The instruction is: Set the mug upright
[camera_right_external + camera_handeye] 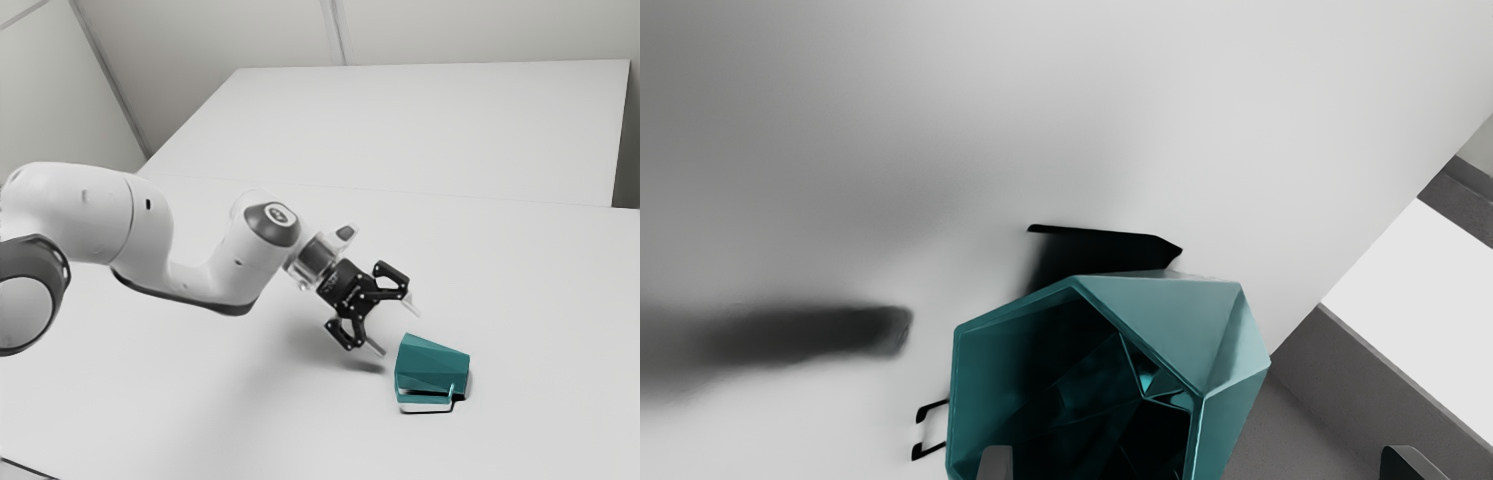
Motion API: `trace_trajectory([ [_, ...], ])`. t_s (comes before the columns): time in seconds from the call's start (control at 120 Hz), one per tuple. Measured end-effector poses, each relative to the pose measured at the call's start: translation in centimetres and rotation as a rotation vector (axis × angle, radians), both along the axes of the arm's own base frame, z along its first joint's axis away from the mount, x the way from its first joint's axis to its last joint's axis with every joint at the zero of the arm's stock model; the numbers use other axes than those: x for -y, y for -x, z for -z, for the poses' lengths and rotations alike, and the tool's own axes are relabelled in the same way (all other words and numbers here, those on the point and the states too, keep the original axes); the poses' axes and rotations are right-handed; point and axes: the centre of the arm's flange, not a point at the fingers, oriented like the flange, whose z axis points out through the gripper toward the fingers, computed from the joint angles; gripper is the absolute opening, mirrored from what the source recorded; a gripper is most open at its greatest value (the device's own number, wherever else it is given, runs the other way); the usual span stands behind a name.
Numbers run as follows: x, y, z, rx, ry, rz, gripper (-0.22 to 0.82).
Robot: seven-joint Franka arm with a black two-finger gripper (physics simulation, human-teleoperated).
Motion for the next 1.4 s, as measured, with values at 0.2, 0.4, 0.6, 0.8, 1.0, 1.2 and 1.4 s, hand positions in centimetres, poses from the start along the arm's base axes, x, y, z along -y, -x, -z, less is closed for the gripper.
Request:
trace_trajectory([
  [0.2,2.3,0.6,1.1,-0.038,0.036,-0.039,0.60],
  [0.4,3.3,0.3,1.7,-0.048,0.046,-0.057,0.60],
  [0.6,3.8,0.3,1.8,-0.044,0.033,-0.065,0.16],
  [0.8,4.3,-0.4,0.9,-0.021,0.034,-0.075,-0.07],
  [1.0,5.0,-0.9,0.0,-0.002,0.031,-0.077,-0.15],
  [1.2,5.6,-0.7,-1.1,0.027,0.005,-0.059,-0.17],
  [1.4,5.5,-0.3,-7.7,0.251,-0.192,0.142,-0.17],
])
